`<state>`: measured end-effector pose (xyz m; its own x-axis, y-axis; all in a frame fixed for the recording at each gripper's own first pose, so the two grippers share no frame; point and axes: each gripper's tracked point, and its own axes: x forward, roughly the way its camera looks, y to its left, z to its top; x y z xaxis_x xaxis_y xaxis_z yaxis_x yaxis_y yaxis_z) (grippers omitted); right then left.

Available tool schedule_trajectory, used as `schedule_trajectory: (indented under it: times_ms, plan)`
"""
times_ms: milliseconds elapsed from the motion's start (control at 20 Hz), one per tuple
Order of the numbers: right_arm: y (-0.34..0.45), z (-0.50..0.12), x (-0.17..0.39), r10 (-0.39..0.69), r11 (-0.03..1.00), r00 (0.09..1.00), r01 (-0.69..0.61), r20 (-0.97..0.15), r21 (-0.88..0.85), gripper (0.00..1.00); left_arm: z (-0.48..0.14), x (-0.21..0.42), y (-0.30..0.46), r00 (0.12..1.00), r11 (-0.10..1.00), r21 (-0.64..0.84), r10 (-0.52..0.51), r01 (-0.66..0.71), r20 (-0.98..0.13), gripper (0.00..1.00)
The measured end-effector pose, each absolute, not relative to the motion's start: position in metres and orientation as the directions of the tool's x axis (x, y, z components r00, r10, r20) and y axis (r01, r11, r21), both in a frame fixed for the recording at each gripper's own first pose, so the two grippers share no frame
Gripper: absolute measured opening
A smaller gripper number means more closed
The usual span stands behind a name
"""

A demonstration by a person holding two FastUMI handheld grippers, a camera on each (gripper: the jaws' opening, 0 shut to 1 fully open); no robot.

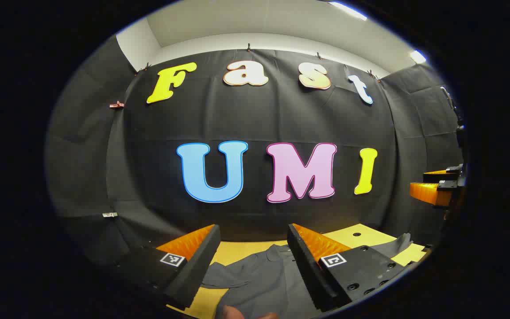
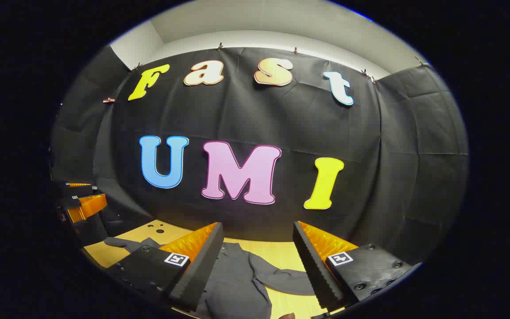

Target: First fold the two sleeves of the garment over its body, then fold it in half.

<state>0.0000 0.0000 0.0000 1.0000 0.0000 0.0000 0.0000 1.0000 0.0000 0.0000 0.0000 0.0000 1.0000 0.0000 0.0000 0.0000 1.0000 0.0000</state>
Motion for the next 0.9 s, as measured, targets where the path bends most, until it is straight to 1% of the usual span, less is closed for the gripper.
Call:
schedule_trajectory:
  times_ms: [300, 600, 900]
  plan:
    - [-0.007, -0.003, 0.0, 0.001, 1.0, 1.0, -0.001, -0.005, -0.003, 0.98, -0.001, -0.002, -0.013, 1.0, 1.0, 0.002, -0.001, 0.0, 0.008, 0.95]
    - [-0.023, -0.012, 0.006, -0.006, 1.0, 1.0, 0.006, -0.02, 0.011, 0.98, -0.004, 0.0, -0.042, 1.0, 1.0, 0.014, -0.013, 0.013, 0.002, 0.95]
    - [-0.057, -0.031, 0.022, -0.025, 0.999, 0.998, 0.027, -0.061, 0.024, 0.98, -0.01, 0.015, -0.072, 1.0, 1.0, 0.02, -0.018, 0.019, -0.016, 0.95]
